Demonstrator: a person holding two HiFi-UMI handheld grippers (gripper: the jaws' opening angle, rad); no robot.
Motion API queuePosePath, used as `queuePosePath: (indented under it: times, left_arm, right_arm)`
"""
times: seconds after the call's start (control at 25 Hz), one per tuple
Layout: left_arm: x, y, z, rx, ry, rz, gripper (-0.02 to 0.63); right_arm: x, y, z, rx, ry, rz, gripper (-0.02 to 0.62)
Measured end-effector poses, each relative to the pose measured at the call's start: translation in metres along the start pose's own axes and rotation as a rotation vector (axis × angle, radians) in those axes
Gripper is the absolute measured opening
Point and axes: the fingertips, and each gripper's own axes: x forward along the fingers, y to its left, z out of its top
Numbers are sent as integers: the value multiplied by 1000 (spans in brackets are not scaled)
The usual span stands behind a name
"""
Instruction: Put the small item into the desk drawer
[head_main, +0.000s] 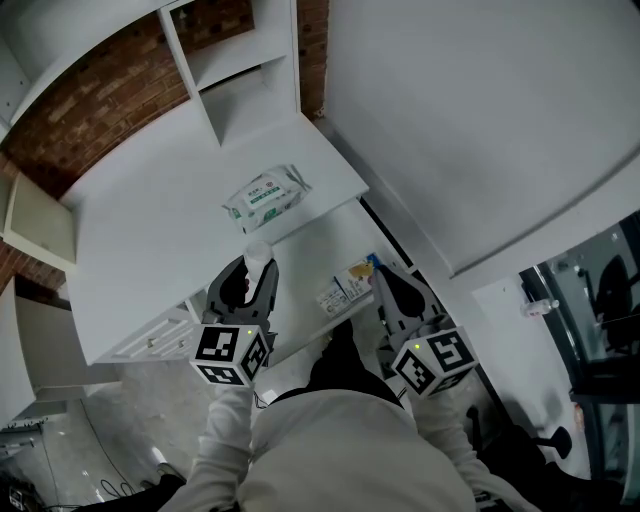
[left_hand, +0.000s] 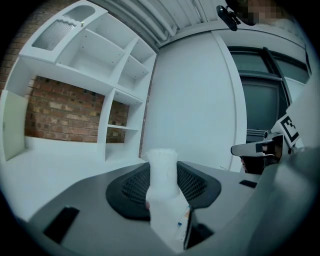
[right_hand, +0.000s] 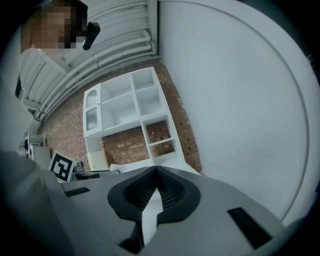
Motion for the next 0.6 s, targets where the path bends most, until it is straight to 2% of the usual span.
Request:
queuePosePath:
  times: [0.6]
  left_arm:
    - [57, 2, 2, 22, 31, -35, 176]
  right_arm:
    - [29, -35, 8, 11, 14, -16, 28]
